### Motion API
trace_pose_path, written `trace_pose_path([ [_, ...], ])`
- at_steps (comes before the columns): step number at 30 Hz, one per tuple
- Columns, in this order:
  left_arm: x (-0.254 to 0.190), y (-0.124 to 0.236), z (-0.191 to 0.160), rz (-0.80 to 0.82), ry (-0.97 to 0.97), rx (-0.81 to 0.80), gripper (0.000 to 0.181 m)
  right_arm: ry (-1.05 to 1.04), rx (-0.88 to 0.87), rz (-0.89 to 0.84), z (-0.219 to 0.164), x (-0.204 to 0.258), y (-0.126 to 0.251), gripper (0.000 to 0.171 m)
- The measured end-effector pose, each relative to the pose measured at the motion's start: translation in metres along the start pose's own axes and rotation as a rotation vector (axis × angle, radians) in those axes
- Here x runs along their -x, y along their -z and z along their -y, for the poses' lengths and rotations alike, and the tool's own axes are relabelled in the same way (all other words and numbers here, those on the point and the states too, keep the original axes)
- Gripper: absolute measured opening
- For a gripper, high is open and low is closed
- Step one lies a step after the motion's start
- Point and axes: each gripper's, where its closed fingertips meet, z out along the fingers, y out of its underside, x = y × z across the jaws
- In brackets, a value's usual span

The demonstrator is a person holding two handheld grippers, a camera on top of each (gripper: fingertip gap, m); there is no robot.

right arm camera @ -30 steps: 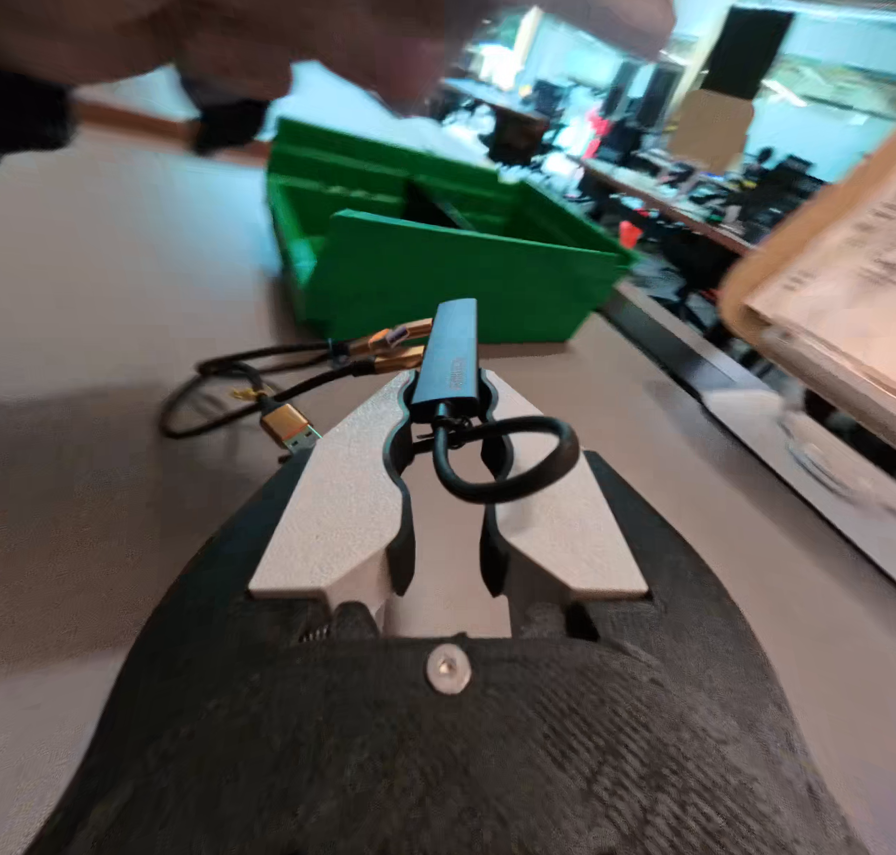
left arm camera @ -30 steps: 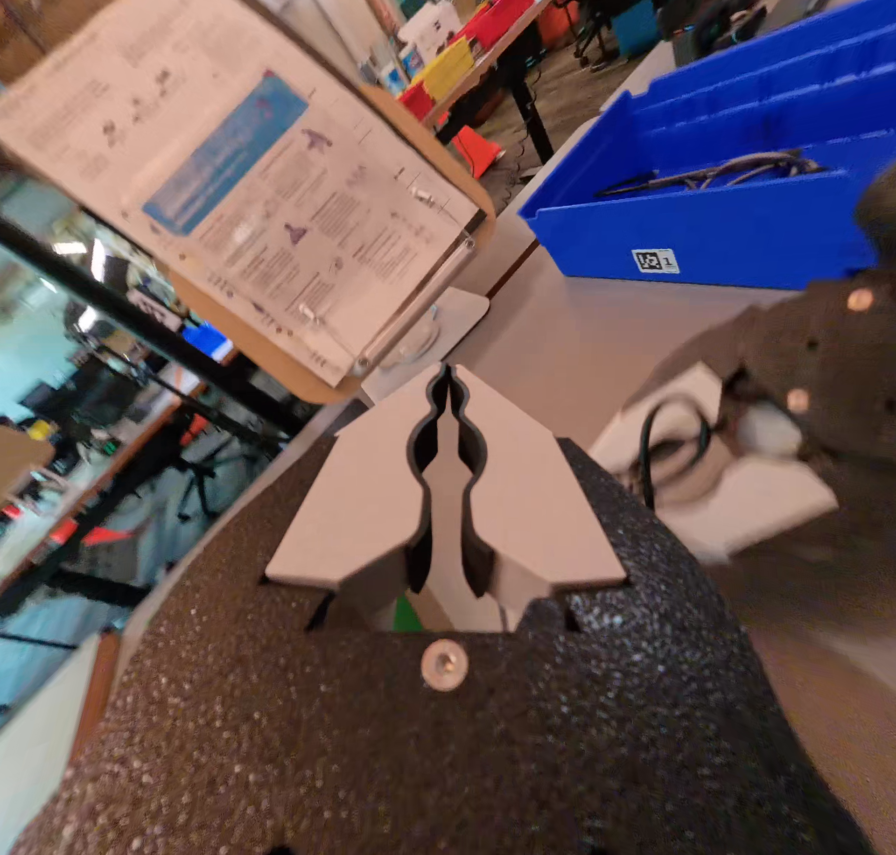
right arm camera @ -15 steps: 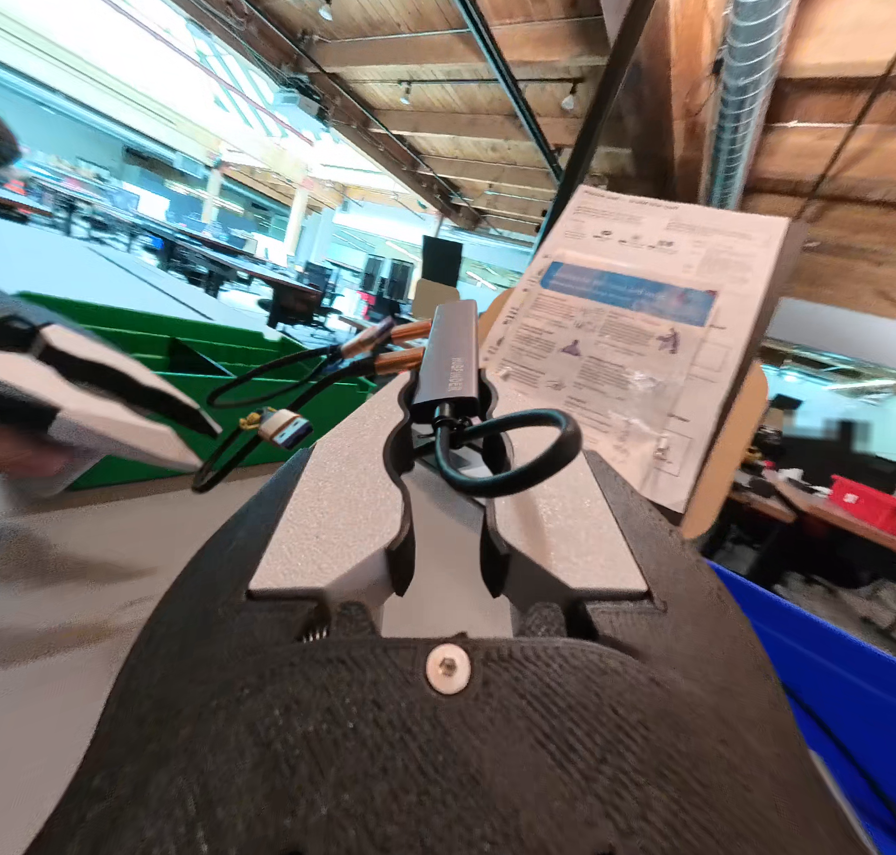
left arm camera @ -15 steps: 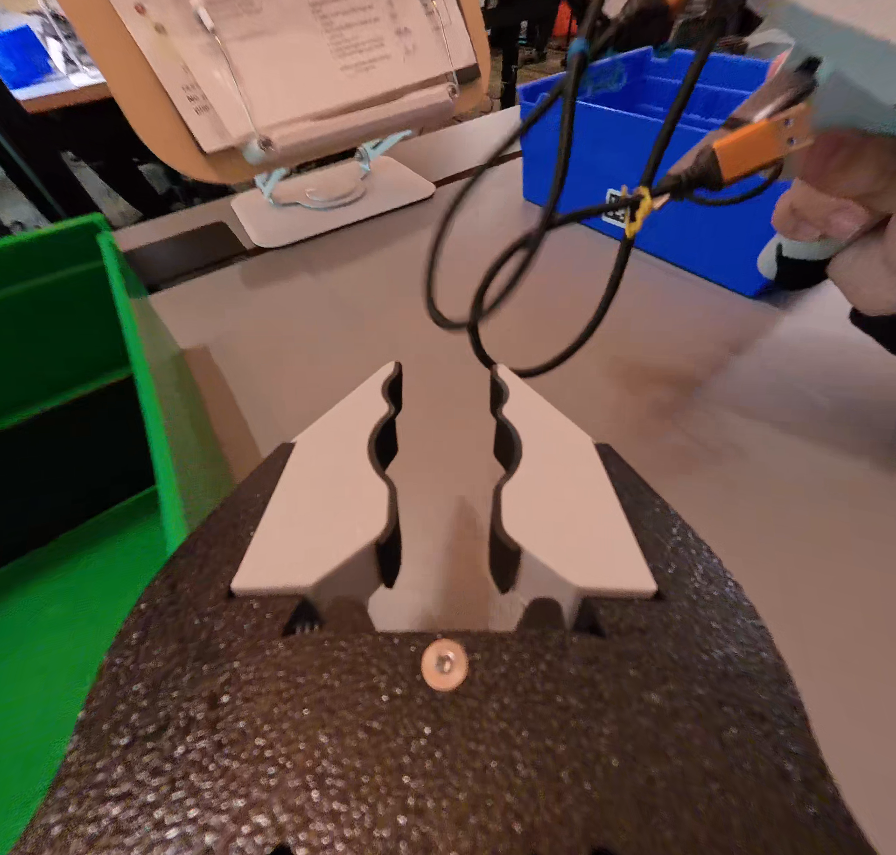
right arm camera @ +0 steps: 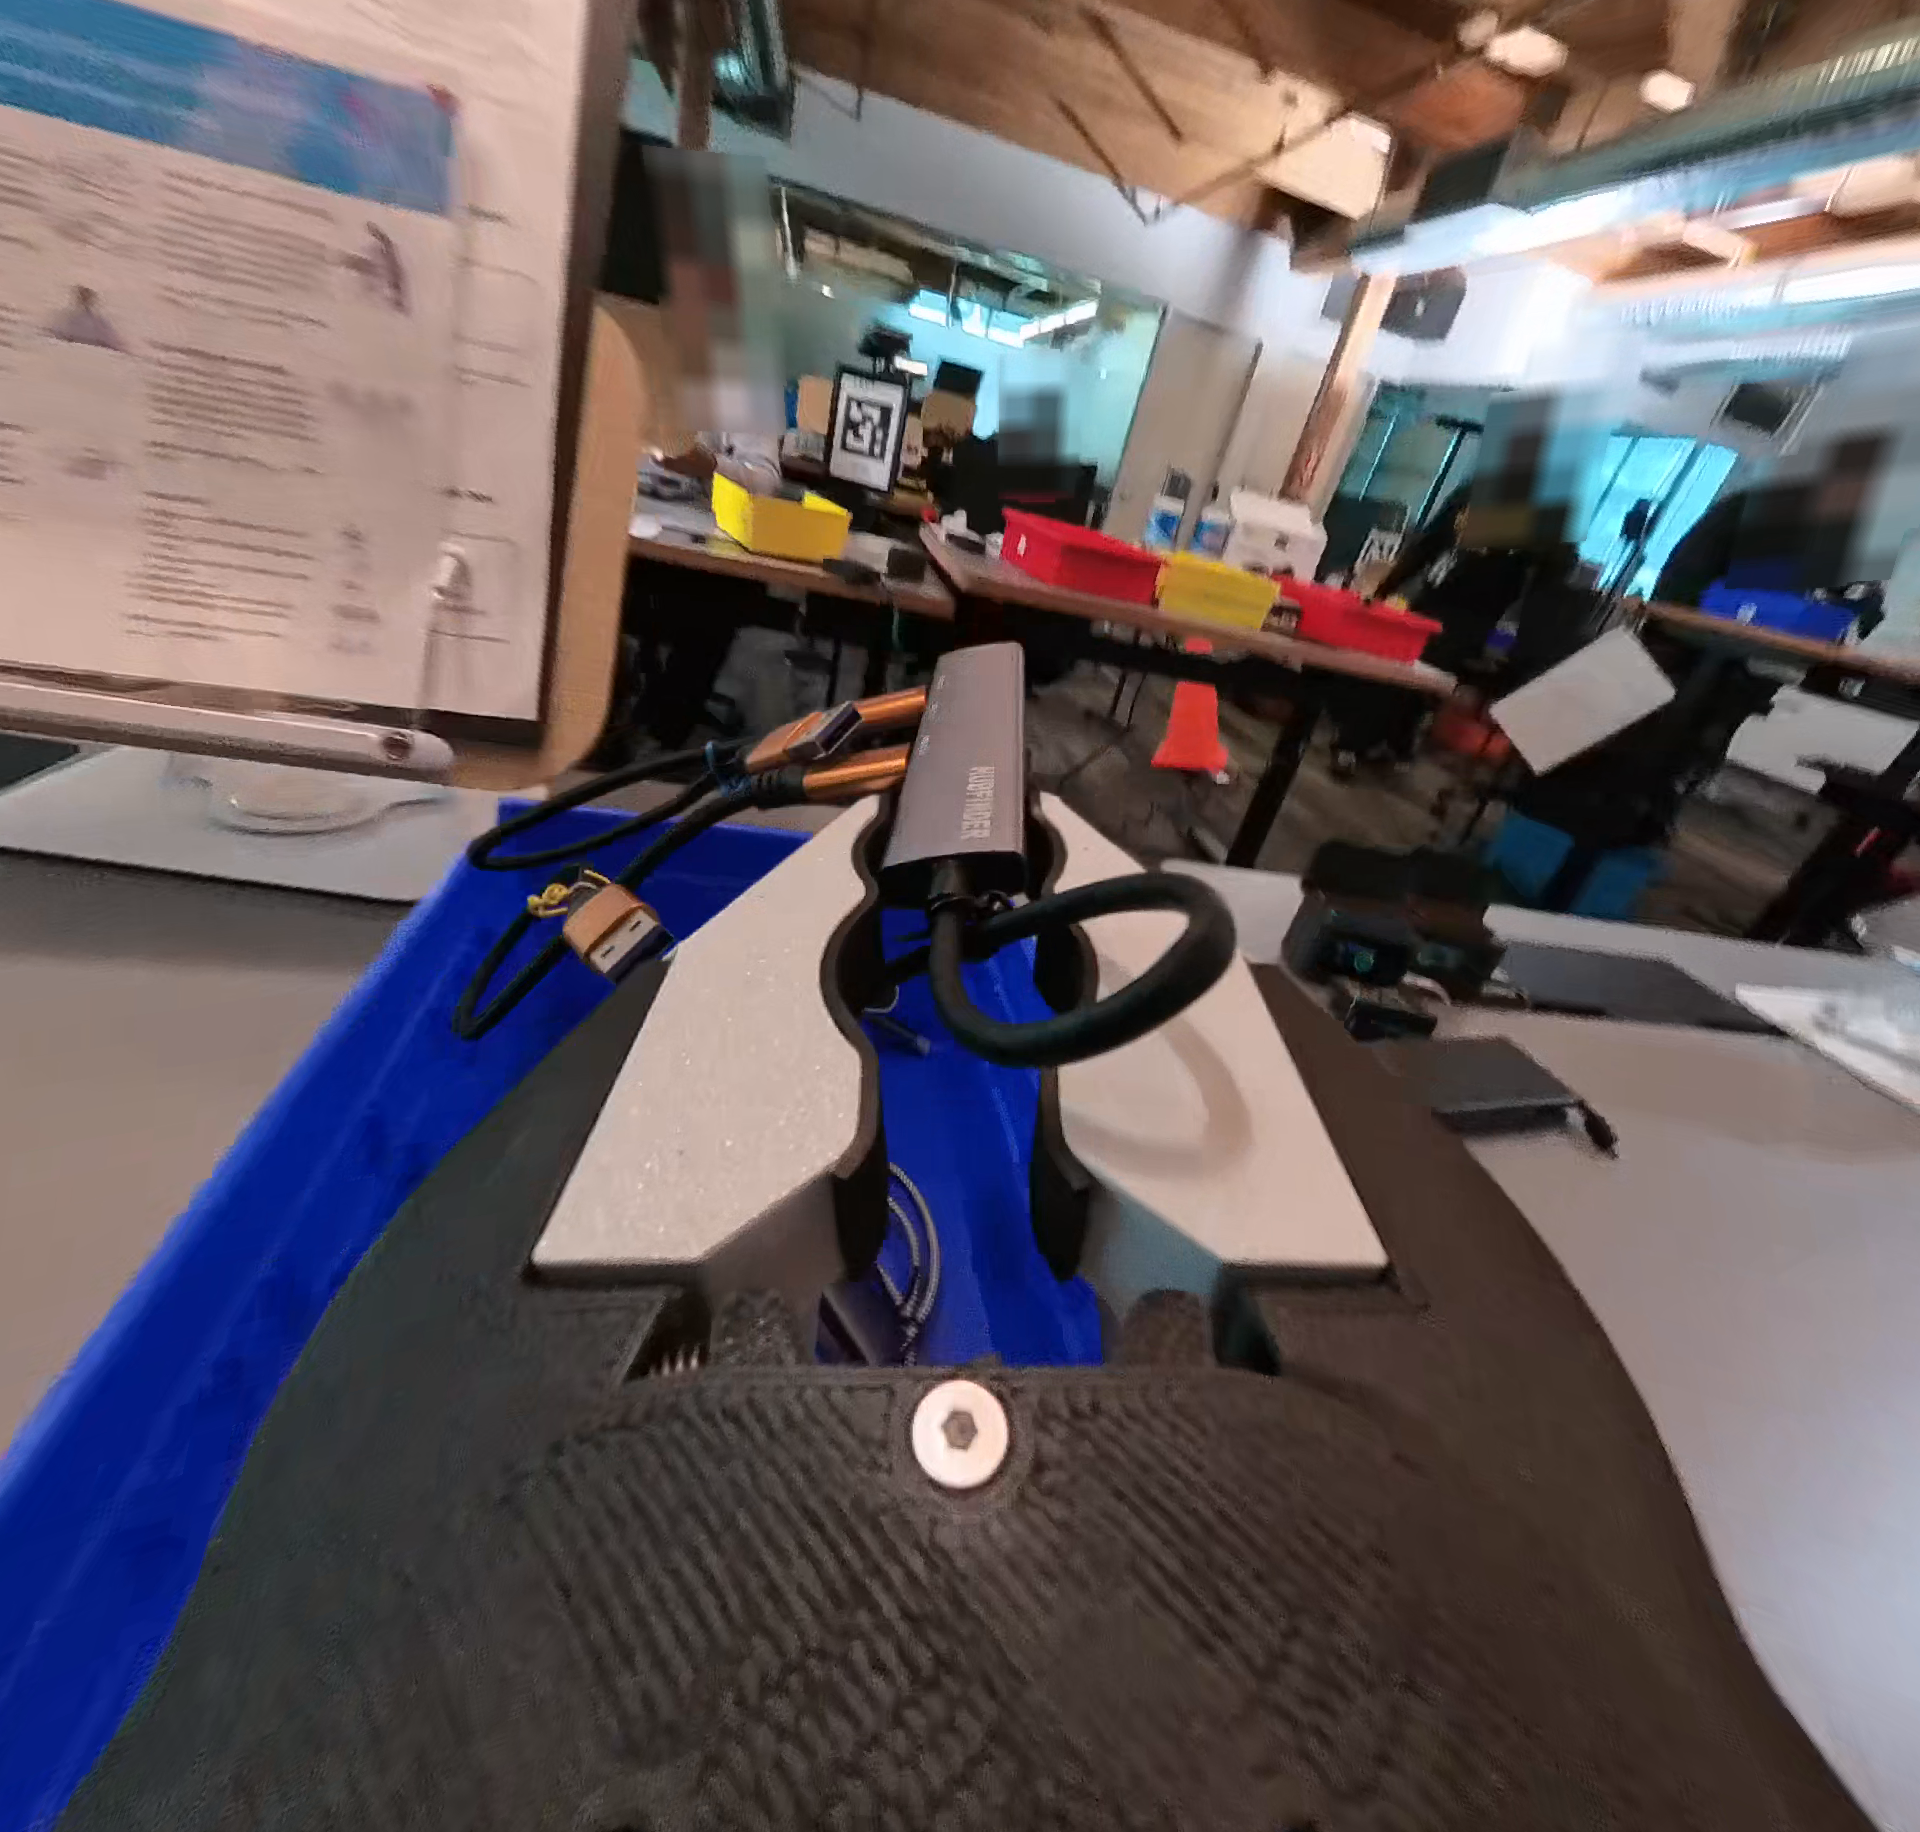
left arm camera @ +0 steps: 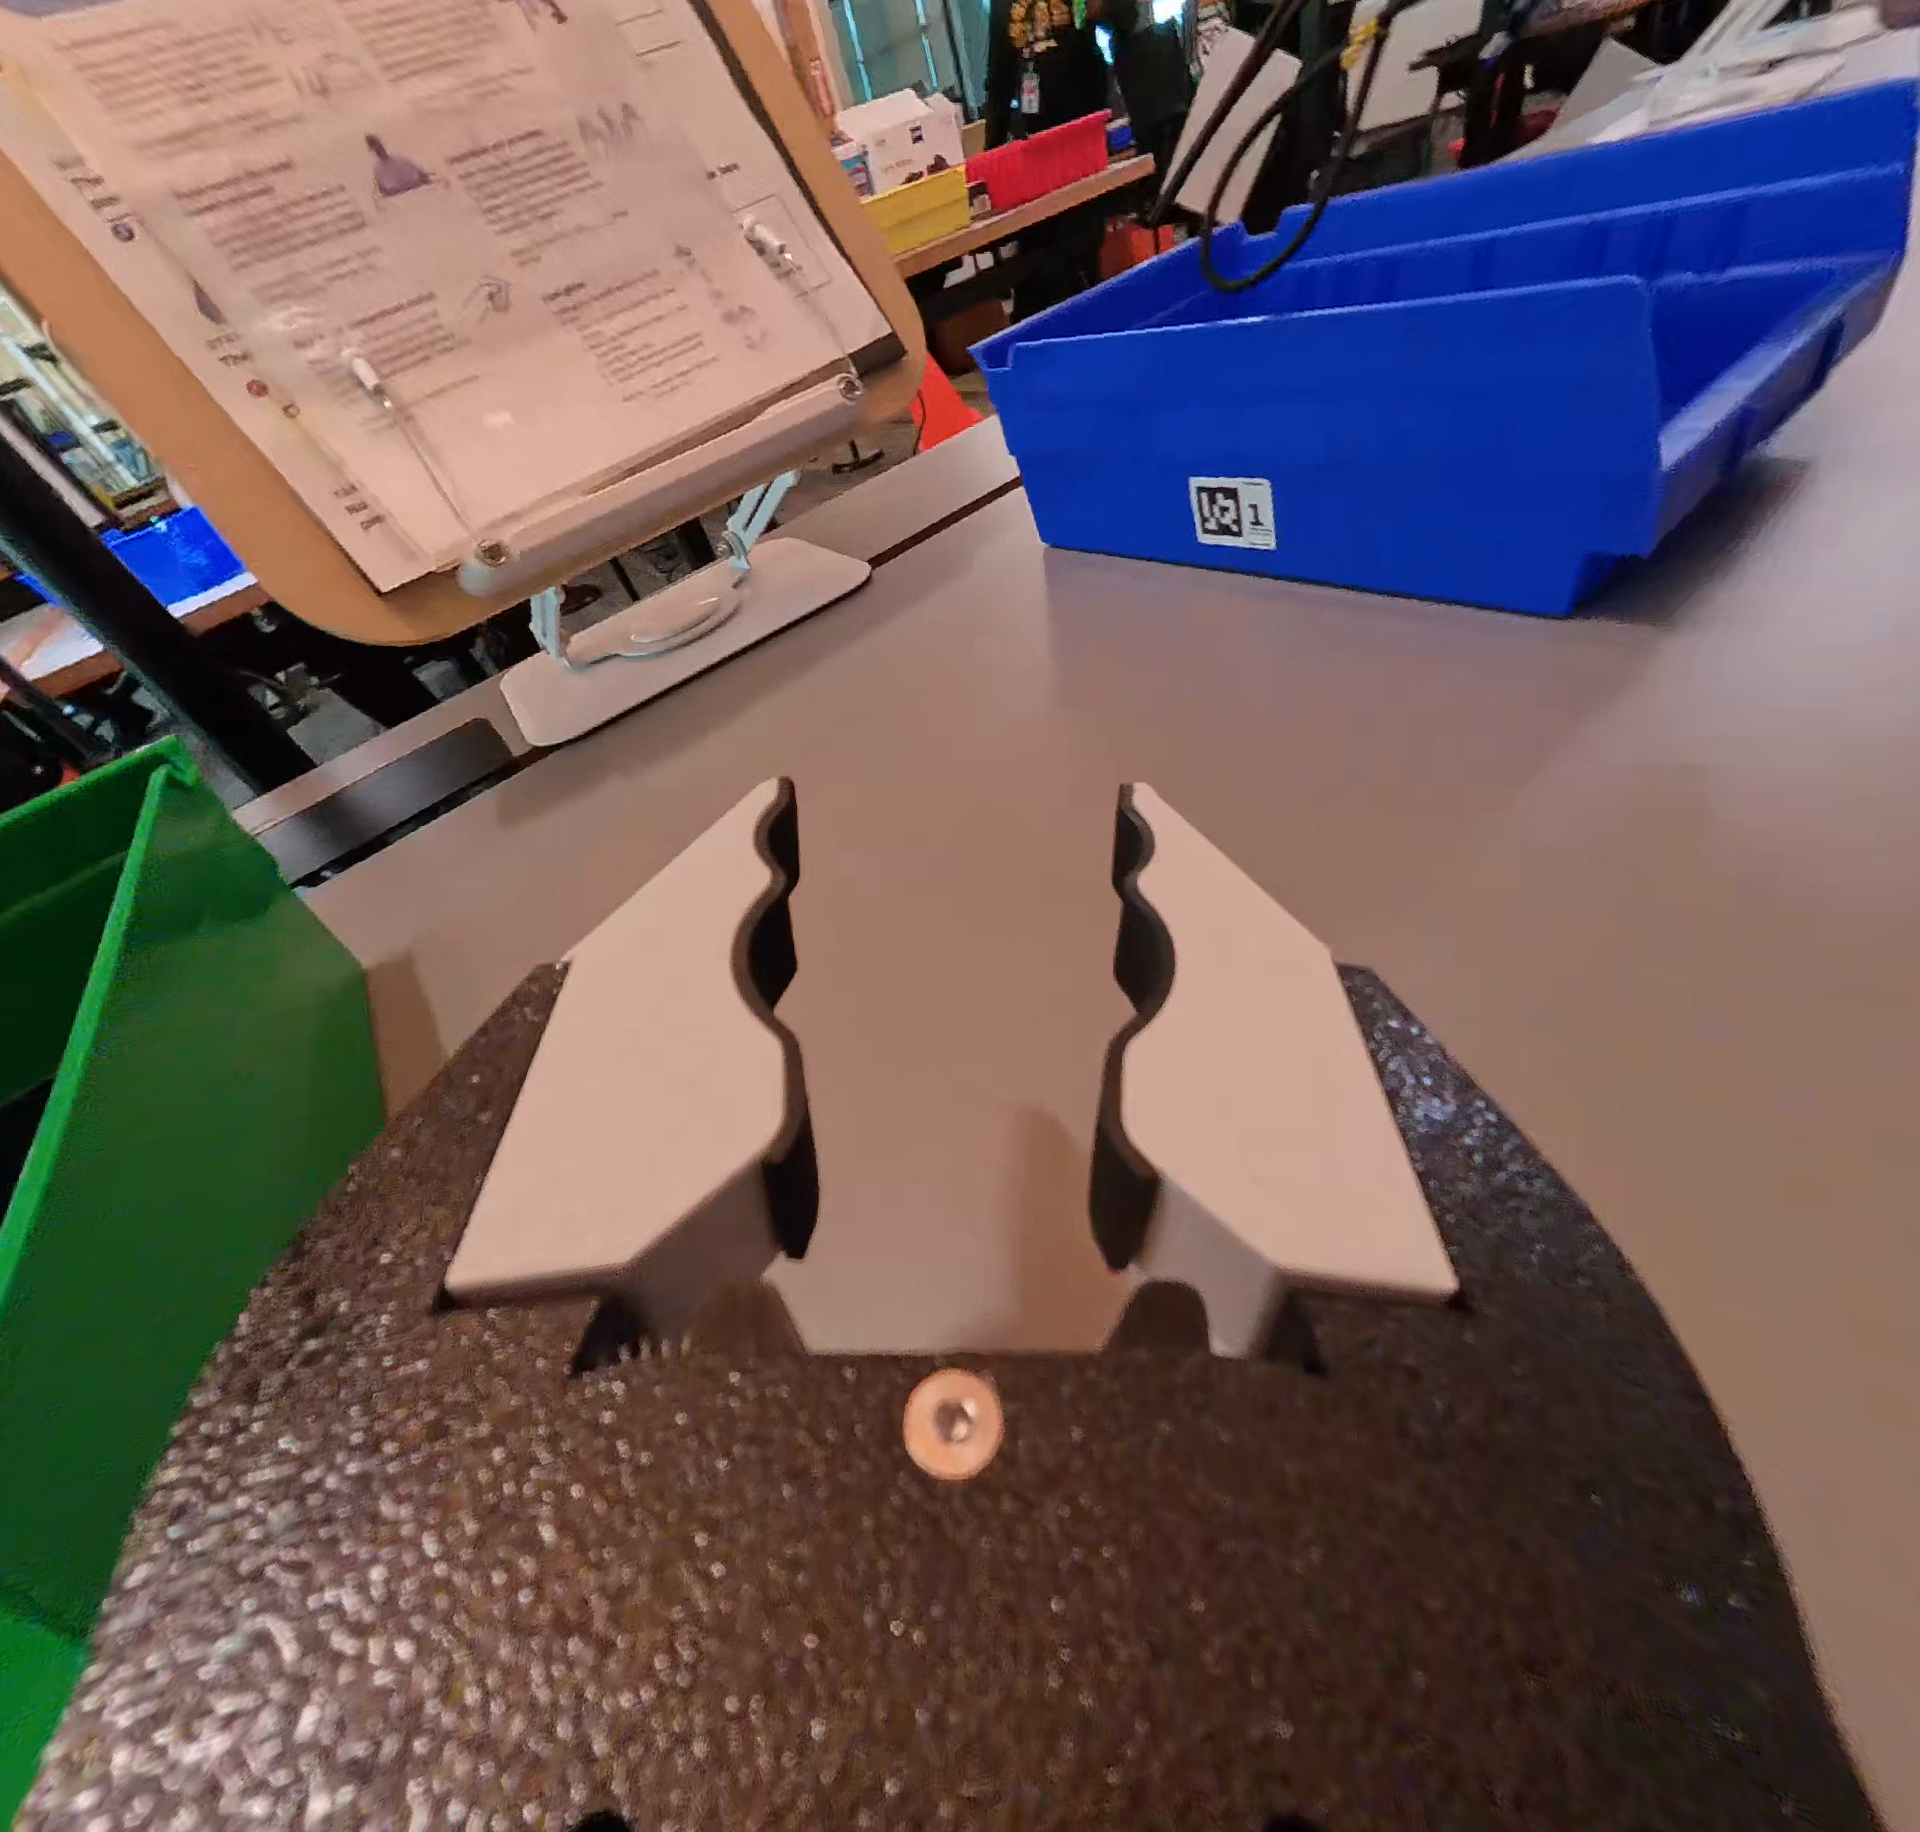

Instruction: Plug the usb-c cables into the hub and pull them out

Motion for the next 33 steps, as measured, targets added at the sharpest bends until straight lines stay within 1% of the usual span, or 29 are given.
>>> trace_pose_path([
  [3,-0.003,0.000,0.000,-0.001,-0.026,0.003,0.058,-0.031,0.120,0.059,-0.031,0.001,-0.021,0.023],
  [6,-0.003,0.001,-0.001,-0.002,-0.027,0.010,0.058,0.063,0.285,0.108,-0.069,0.011,-0.026,0.024],
  [7,-0.003,0.002,-0.002,-0.003,-0.026,0.011,0.058,0.078,0.334,0.157,-0.078,0.019,-0.024,0.030],
  [9,-0.003,0.003,-0.003,-0.002,-0.025,0.020,0.058,0.128,0.405,0.244,-0.090,0.030,-0.011,0.059],
  [11,-0.003,0.003,-0.008,0.003,-0.011,0.060,0.059,0.207,0.454,0.267,-0.093,0.026,0.006,0.087],
  [12,-0.002,0.001,-0.014,0.019,0.010,0.109,0.058,0.255,0.481,0.271,-0.095,0.020,0.015,0.096],
  [14,-0.003,-0.003,-0.033,0.048,0.100,0.289,0.061,0.341,0.552,0.234,-0.100,0.000,0.035,0.108],
  [16,-0.025,-0.011,-0.038,-0.034,0.158,0.433,0.072,0.375,0.585,0.169,-0.099,-0.019,0.054,0.112],
  [17,-0.039,-0.017,-0.033,-0.084,0.160,0.469,0.076,0.373,0.590,0.158,-0.099,-0.023,0.065,0.113],
  [19,-0.063,-0.029,-0.018,-0.150,0.129,0.529,0.082,0.334,0.594,0.158,-0.102,-0.026,0.085,0.119],
  [20,-0.069,-0.036,-0.010,-0.152,0.097,0.563,0.084,0.305,0.589,0.161,-0.105,-0.026,0.092,0.120],
  [22,-0.074,-0.051,0.014,-0.109,0.025,0.571,0.077,0.273,0.581,0.193,-0.110,-0.025,0.102,0.122],
  [23,-0.082,-0.057,0.025,-0.137,0.002,0.581,0.075,0.270,0.598,0.205,-0.113,-0.027,0.105,0.123],
  [25,-0.109,-0.066,0.044,-0.257,0.019,0.621,0.086,0.244,0.597,0.169,-0.112,-0.038,0.108,0.124],
  [26,-0.120,-0.071,0.054,-0.305,0.034,0.621,0.094,0.222,0.578,0.159,-0.111,-0.041,0.108,0.124],
  [27,-0.126,-0.082,0.069,-0.309,0.056,0.574,0.097,0.194,0.568,0.160,-0.111,-0.043,0.109,0.124],
  [29,-0.133,-0.107,0.097,-0.264,0.163,0.438,0.099,0.155,0.562,0.159,-0.111,-0.047,0.111,0.124],
  [30,-0.139,-0.118,0.106,-0.255,0.230,0.392,0.105,0.150,0.552,0.149,-0.110,-0.049,0.112,0.124],
  [31,-0.149,-0.127,0.109,-0.268,0.282,0.373,0.106,0.148,0.547,0.140,-0.110,-0.052,0.113,0.123],
  [33,-0.167,-0.146,0.104,-0.258,0.343,0.381,0.107,0.141,0.539,0.127,-0.107,-0.056,0.115,0.123],
])
